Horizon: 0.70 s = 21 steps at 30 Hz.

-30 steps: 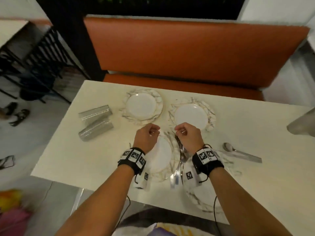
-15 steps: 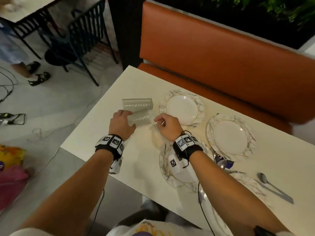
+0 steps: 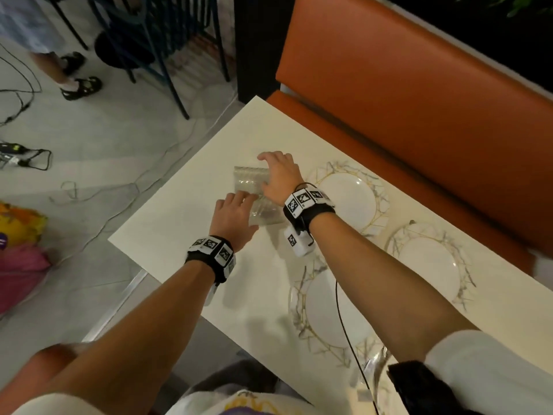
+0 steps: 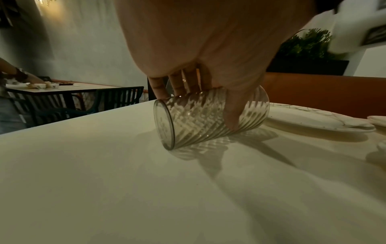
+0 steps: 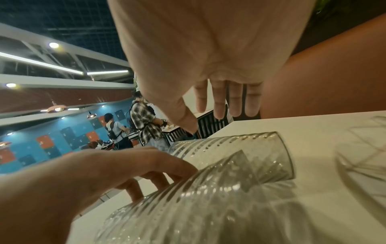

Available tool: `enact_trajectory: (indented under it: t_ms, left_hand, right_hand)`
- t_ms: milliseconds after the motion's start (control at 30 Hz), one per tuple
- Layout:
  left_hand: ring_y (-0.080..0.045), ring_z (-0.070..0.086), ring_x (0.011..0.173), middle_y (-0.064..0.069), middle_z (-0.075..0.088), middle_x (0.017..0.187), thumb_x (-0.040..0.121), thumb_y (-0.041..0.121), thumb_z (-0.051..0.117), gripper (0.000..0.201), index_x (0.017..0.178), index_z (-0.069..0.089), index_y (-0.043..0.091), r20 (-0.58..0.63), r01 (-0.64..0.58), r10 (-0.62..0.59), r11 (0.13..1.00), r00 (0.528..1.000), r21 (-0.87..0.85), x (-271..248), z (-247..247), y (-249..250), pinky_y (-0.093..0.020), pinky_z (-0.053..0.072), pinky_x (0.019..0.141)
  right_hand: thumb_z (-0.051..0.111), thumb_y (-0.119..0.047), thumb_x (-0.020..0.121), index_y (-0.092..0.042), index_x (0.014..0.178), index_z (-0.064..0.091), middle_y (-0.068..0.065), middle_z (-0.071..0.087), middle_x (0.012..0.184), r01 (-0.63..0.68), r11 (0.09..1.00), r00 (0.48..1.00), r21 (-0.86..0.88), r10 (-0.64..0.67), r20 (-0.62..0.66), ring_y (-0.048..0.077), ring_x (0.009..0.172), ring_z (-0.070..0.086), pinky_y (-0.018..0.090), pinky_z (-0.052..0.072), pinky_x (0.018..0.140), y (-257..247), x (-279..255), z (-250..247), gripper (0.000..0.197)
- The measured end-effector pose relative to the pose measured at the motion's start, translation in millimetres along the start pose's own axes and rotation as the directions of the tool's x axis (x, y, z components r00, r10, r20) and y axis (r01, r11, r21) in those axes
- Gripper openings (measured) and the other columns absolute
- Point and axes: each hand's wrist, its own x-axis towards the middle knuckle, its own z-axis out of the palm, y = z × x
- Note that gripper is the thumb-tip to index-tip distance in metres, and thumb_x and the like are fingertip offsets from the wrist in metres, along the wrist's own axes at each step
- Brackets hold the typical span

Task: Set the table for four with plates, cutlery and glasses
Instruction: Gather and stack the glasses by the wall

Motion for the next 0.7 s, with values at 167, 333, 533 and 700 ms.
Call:
enact_trajectory:
  t_ms: [167, 333, 533, 700]
  left_hand:
    - [-0.035, 0.055, 0.120, -0.007, 0.058, 0.138, 0.073, 0.032, 0.088, 0.076, 0.141, 0.057, 0.016, 0.003, 0.006, -0.006, 0.999, 1.000, -0.043, 0.7, 2.0, -3.9, -0.048, 0.043, 0.099]
    - [-0.033, 0.051, 0.129, -0.006, 0.054, 0.147, 0.079, 0.031, 0.085, 0.078, 0.148, 0.051, 0.019, 0.025, 0.028, -0.026, 0.998, 0.999, -0.063, 0.0, -0.3, -4.0, -0.046, 0.038, 0.107]
    - [-0.031, 0.048, 0.130, -0.005, 0.057, 0.143, 0.083, 0.030, 0.081, 0.072, 0.146, 0.048, 0.017, 0.034, 0.033, -0.030, 0.996, 0.999, -0.087, -4.5, -2.2, -2.3, -0.045, 0.036, 0.108]
    - [-0.037, 0.053, 0.118, -0.013, 0.058, 0.133, 0.079, 0.031, 0.084, 0.080, 0.146, 0.045, 0.008, -0.059, 0.011, -0.024, 0.977, 0.998, -0.215, -7.2, -12.9, 17.0, -0.050, 0.047, 0.098]
  right_hand:
    - [0.069, -0.024, 0.080, -0.025, 0.153, 0.027, 0.005, 0.040, 0.152, -0.045, 0.992, 0.978, -0.119, 0.068, 0.199, 0.031, 0.139, 0.035, 0.050, 0.034, 0.111, -7.3, 38.7, 14.9, 0.085]
    - [0.074, -0.029, 0.079, -0.026, 0.150, 0.034, 0.003, 0.049, 0.146, -0.084, 0.984, 0.955, -0.154, 0.124, 0.268, 0.031, 0.133, 0.042, 0.049, 0.032, 0.110, 1.9, 51.4, 30.6, 0.081]
    - [0.084, -0.029, 0.073, -0.024, 0.138, 0.044, 0.002, 0.054, 0.137, -0.115, 0.987, 0.993, 0.115, 0.116, 0.001, 0.028, 0.124, 0.051, 0.048, 0.041, 0.104, 29.1, 22.6, -3.4, 0.076]
    - [0.088, -0.034, 0.068, -0.021, 0.144, 0.038, 0.001, 0.058, 0.125, -0.168, 0.847, 0.924, 0.504, 0.313, -0.220, 0.017, 0.108, 0.058, 0.032, 0.050, 0.089, 68.8, -44.4, -59.8, 0.092]
